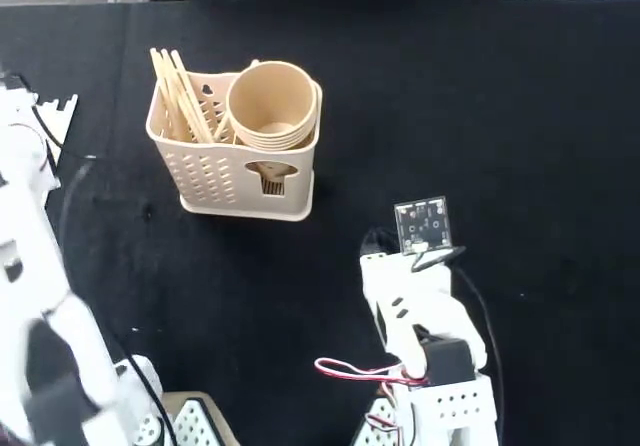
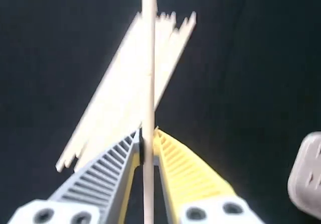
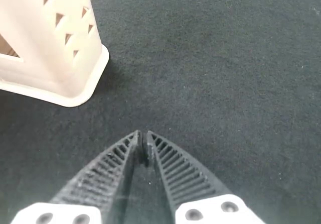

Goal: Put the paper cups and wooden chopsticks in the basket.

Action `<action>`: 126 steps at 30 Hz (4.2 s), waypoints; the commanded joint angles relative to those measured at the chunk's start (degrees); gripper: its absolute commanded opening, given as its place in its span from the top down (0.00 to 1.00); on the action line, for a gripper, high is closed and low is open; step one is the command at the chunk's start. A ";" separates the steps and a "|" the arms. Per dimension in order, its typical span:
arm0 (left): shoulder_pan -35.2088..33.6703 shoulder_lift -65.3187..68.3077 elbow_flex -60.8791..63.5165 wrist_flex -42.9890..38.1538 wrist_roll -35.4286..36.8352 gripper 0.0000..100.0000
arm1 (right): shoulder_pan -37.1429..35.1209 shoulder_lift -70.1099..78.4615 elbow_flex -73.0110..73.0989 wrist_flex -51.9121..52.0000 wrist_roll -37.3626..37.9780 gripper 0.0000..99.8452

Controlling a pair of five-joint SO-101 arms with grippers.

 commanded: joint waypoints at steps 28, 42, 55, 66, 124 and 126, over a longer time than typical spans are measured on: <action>35.21 -33.58 8.57 -40.09 12.92 0.97 | 0.79 -0.66 -0.04 0.00 0.70 0.98; 35.21 -20.92 17.71 -49.14 13.01 0.97 | 0.79 -0.66 -0.04 -0.09 0.70 0.98; 35.21 -20.92 24.04 -42.29 13.19 0.89 | 0.79 -0.66 -0.04 -0.09 0.70 0.98; 26.15 -20.31 0.04 -11.08 19.52 0.78 | 0.79 -0.66 -0.04 0.00 0.70 0.98; -3.30 96.53 -106.33 31.65 -8.88 0.78 | 0.79 -0.57 -0.04 0.09 0.62 0.99; -2.42 96.53 -102.99 31.38 -11.25 0.78 | 0.79 -0.57 -0.04 0.09 0.62 0.99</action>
